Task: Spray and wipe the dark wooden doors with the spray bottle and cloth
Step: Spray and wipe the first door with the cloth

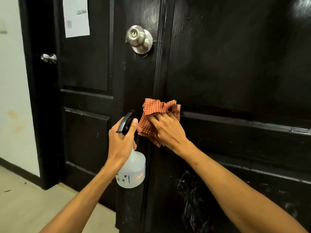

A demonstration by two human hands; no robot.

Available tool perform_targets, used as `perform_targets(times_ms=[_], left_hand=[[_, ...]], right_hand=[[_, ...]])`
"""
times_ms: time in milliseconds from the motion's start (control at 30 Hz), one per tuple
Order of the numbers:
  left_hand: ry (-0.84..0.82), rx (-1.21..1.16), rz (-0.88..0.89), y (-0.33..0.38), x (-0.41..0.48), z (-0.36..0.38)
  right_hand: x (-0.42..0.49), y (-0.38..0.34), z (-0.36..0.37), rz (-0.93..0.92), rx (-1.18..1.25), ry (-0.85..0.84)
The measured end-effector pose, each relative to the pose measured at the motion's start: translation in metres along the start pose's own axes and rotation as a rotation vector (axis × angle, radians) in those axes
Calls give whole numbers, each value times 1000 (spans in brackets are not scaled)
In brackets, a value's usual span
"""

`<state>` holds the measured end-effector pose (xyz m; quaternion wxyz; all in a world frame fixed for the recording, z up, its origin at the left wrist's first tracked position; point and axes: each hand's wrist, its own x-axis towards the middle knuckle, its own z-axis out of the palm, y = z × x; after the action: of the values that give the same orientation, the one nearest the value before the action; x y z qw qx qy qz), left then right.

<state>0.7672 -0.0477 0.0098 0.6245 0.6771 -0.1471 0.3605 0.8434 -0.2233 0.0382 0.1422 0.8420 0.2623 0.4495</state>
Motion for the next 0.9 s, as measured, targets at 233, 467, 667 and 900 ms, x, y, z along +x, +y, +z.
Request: perform_targets(times_ms=[233, 467, 667, 900], left_hand=[[-66, -48, 11, 16, -7, 28], [-128, -75, 9, 25, -19, 56], [-163, -97, 13, 30, -21, 69], [-167, -84, 34, 30, -16, 72]], right_hand=[[-82, 57, -18, 389, -29, 190], [-56, 41, -18, 185, -29, 114], [-122, 63, -24, 496, 3, 278], [-61, 45, -20, 208, 20, 144]])
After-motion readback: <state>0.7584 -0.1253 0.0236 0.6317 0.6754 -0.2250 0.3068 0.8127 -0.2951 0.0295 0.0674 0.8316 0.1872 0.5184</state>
